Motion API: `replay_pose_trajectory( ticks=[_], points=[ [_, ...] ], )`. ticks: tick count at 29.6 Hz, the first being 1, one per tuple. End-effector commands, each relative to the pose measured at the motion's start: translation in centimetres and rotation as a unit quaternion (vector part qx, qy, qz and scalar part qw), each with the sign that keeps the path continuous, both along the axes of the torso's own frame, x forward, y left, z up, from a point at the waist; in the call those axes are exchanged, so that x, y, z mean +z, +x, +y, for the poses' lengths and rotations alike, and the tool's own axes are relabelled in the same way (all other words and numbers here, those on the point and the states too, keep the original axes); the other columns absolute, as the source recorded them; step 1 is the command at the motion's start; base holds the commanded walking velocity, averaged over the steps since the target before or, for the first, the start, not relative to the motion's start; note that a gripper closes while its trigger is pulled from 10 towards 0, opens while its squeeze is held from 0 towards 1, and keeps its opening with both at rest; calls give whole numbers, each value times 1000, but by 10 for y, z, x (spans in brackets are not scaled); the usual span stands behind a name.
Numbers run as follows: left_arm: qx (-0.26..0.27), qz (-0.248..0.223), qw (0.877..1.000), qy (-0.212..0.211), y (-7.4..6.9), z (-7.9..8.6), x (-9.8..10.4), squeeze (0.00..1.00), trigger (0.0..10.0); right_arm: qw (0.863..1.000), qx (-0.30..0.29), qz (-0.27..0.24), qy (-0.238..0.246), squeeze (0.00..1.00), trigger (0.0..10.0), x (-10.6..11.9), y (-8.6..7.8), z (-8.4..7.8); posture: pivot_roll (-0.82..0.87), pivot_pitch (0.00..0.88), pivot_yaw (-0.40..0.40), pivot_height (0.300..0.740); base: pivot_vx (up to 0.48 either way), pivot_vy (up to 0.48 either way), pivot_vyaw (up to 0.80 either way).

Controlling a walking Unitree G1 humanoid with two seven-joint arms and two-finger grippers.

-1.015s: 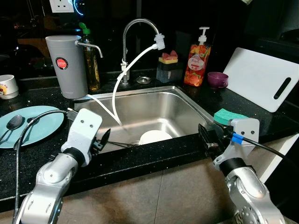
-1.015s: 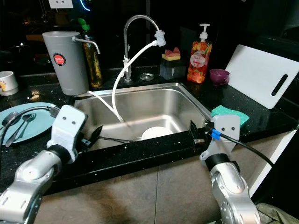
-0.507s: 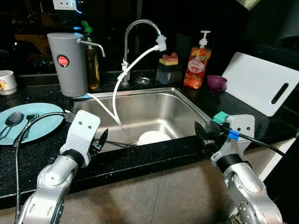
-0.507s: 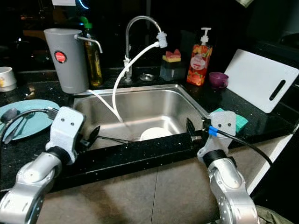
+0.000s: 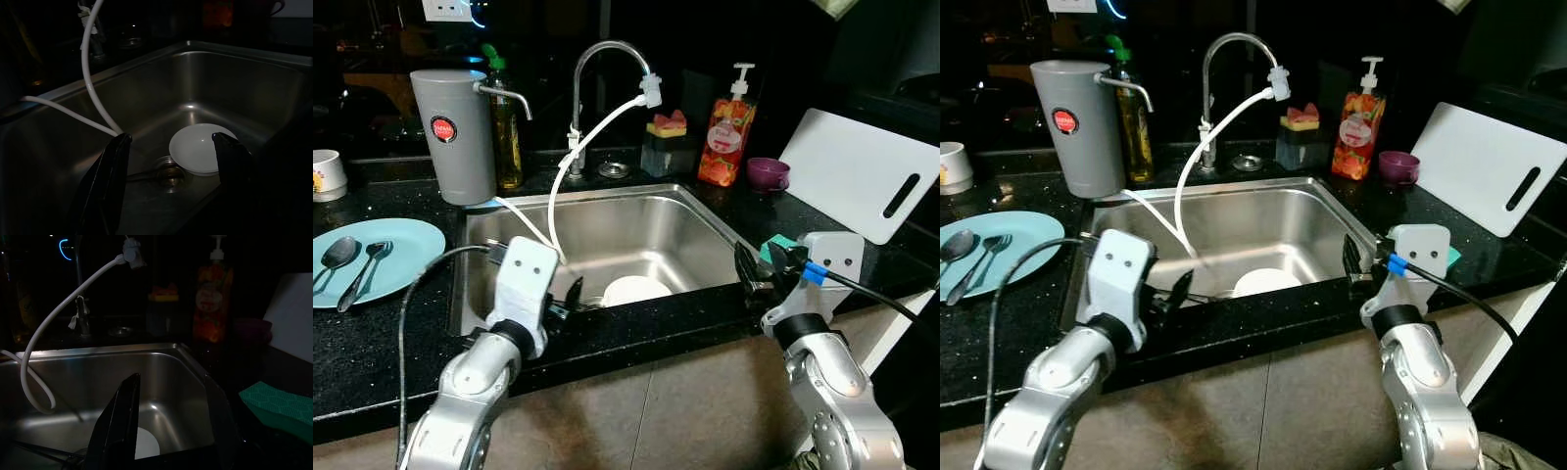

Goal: Kitchen organization

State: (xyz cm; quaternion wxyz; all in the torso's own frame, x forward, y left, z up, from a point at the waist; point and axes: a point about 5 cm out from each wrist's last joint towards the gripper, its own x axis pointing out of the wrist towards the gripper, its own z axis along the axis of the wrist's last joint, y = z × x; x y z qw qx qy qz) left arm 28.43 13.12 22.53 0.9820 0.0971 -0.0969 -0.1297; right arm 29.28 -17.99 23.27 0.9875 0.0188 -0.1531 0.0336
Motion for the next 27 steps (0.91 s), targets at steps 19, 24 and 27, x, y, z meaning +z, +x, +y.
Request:
replay_pose_trajectory(
  ticks=[19,24,27],
  points=[
    [21,-14,999,34,10,8,2,0,10000,1000,-11,-5,15,0,10000,-1,0,5,144,45,-64,740,0,0,0],
    [36,-16,998,43,10,17,3,0,10000,1000,-10,-6,18,0,10000,-1,1,6,151,41,-55,740,0,0,0],
    [37,-11,998,46,9,19,1,0,10000,1000,-18,-8,22,0,10000,-1,1,3,147,52,-59,740,0,0,0]
  ],
)
